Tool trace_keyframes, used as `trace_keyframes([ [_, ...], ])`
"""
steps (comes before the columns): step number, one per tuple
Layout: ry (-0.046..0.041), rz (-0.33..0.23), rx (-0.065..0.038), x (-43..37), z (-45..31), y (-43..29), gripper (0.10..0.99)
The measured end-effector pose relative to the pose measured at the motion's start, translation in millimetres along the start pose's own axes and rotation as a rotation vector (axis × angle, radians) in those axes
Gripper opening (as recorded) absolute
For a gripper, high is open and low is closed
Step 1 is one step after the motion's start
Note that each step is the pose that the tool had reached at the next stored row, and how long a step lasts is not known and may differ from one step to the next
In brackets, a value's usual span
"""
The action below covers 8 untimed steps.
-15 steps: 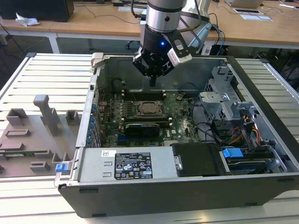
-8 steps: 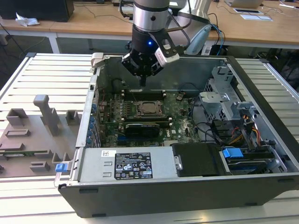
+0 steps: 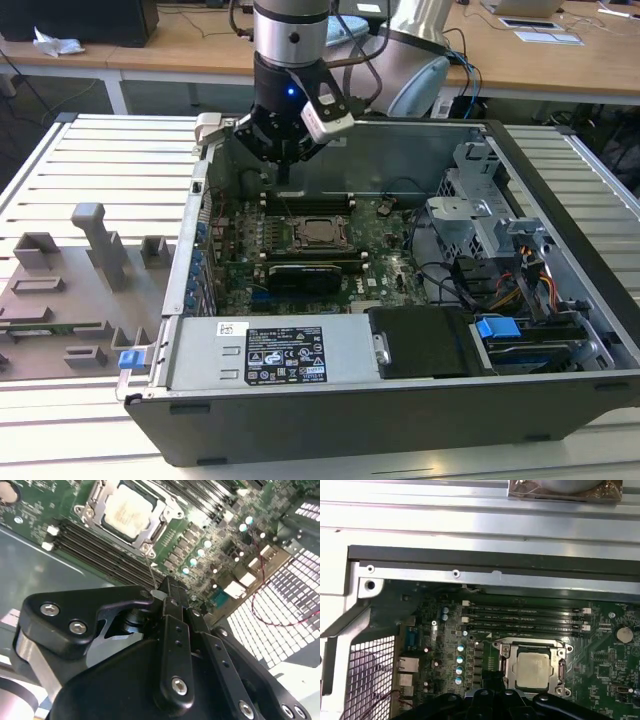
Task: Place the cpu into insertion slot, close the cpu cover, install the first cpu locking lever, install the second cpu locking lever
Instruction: 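Install the first cpu locking lever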
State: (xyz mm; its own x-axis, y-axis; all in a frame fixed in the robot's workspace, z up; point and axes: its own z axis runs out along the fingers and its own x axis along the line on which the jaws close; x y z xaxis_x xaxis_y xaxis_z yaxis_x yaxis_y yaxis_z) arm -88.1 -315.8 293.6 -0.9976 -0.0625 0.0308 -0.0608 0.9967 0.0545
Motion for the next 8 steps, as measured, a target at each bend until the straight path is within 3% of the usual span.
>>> trace_keyframes([
  [2, 0.0, 0.0, 0.0, 7.1, 2.4, 4.5, 0.106],
  [8, 0.0001, 0.0, 0.0, 14.8, 9.6, 8.8, 0.106],
])
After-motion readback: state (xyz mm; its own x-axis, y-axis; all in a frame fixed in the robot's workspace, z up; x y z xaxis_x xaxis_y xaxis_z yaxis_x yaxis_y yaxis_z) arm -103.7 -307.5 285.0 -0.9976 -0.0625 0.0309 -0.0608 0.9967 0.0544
